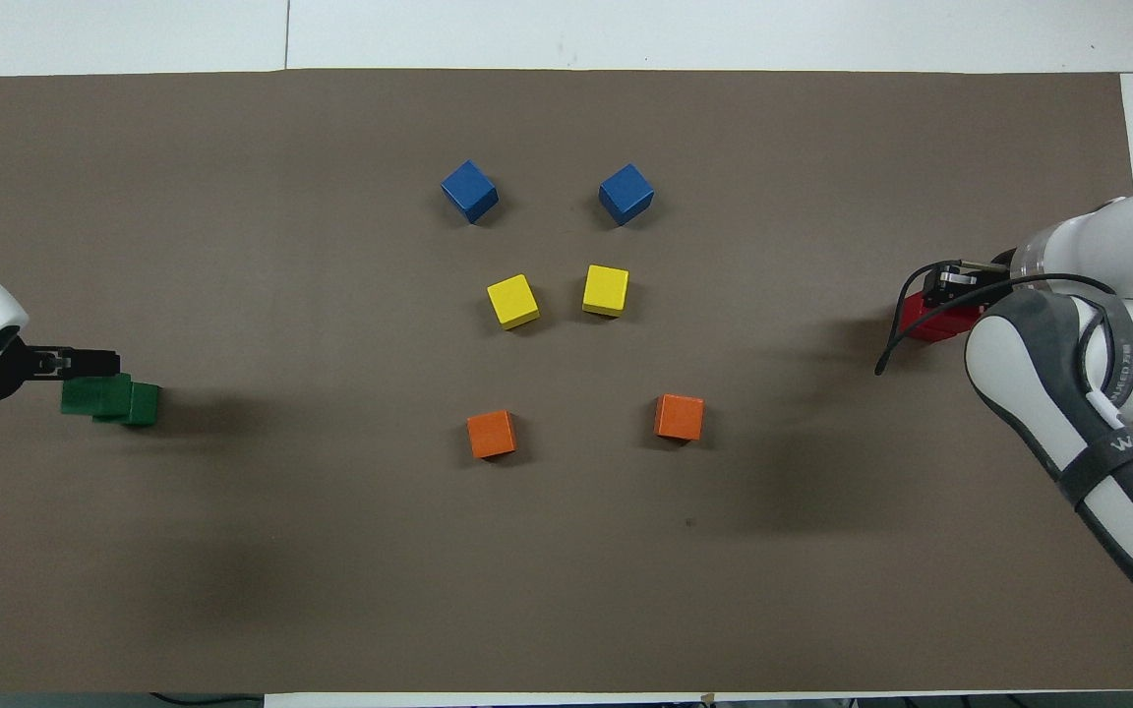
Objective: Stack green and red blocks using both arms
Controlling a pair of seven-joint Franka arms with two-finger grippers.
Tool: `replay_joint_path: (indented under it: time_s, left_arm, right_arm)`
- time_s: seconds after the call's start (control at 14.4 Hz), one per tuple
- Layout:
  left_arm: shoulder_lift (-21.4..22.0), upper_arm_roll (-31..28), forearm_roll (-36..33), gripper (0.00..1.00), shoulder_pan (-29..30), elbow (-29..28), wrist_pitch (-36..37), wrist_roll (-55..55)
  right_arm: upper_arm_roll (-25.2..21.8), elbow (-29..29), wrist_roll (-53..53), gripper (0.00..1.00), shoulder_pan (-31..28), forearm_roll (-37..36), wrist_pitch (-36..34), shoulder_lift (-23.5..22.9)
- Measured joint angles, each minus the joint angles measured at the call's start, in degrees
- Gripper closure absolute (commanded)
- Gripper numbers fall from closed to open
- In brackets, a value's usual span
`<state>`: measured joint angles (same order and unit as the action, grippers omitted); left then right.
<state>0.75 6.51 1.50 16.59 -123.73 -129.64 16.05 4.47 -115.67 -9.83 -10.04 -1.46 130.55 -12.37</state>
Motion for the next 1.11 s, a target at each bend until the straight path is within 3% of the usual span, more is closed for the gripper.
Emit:
replay_joint_path:
  time_s: [0.07, 0.21, 0.35, 0.56, 0.83, 1.11]
  left_arm:
    - [-0.22, 0.10, 0.04, 0.00, -0.42, 3.53, 2.98, -0.22]
    - [-0.92, 0.16, 0.20, 0.00, -1.68, 10.54, 8.50, -2.30]
    - [-1.68, 0.20, 0.28, 0.00, -3.66, 16.46, 13.03, -7.59]
    - [-2.51, 0.30, 0.31, 0.00, -7.25, 24.61, 20.81, -14.33]
    - [-3.31, 0.44, 0.32, 0.00, -8.66, 36.00, 37.40, -15.68]
    - [-3.33, 0.38, 0.32, 0.00, -8.66, 38.86, 45.62, -15.68]
  right_arm:
    - [0.00, 0.00, 0.00, 1.00, 0.00, 0.00, 0.01, 0.00]
    - [0.00, -0.01, 0.00, 0.73, 0.00, 0.00, 0.02, 0.00]
    - [0.00, -0.01, -0.01, 0.38, 0.00, 0.00, 0.03, 0.00]
    - [0.00, -0.02, -0.01, 0.03, 0.00, 0.00, 0.05, 0.00]
    - [0.01, -0.20, -0.05, 0.00, 0.01, 0.00, 0.06, -0.03]
    - [0.02, -0.24, -0.05, 0.00, 0.20, 0.00, 0.06, -0.04]
